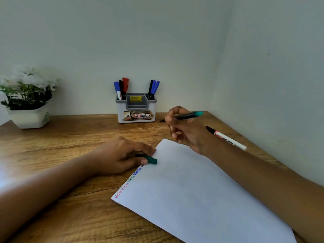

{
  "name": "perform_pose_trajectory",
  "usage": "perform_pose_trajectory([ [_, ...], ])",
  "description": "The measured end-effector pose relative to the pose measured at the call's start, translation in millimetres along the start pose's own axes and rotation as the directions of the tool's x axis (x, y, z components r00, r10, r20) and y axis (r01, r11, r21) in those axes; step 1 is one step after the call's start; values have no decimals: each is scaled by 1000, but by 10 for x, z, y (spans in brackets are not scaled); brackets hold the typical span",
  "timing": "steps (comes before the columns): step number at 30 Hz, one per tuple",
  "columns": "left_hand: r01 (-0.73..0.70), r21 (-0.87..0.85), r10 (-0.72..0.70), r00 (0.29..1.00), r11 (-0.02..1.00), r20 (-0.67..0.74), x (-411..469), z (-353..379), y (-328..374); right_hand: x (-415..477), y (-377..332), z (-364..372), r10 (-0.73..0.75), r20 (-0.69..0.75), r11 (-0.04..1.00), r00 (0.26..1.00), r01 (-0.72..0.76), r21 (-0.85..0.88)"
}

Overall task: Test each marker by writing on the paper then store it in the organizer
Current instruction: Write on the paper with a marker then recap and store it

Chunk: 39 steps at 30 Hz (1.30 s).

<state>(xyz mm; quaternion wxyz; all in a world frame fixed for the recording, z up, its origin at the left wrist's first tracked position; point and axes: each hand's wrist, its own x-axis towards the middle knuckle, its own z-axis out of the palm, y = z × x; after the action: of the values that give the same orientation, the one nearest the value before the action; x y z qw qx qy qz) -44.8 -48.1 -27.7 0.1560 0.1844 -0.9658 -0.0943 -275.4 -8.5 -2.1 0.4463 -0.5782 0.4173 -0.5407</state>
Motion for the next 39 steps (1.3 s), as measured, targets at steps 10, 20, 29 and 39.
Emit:
perform_pose_trajectory([
  [10,-51,72,44,994,996,100,21,32,-69,44,214,59,188,10,963,982,-182,-198],
  [20,-98,89,95,995,991,38,0,28,-82,74,240,74,177,1,933,984,-167,-319],
  [29,-128,49,128,992,991,-6,-5,39,-83,83,243,61,214,16,927,977,-198,-319],
  [39,-123,52,123,992,991,6,3,39,-86,95,233,81,212,14,901,977,-190,-389],
])
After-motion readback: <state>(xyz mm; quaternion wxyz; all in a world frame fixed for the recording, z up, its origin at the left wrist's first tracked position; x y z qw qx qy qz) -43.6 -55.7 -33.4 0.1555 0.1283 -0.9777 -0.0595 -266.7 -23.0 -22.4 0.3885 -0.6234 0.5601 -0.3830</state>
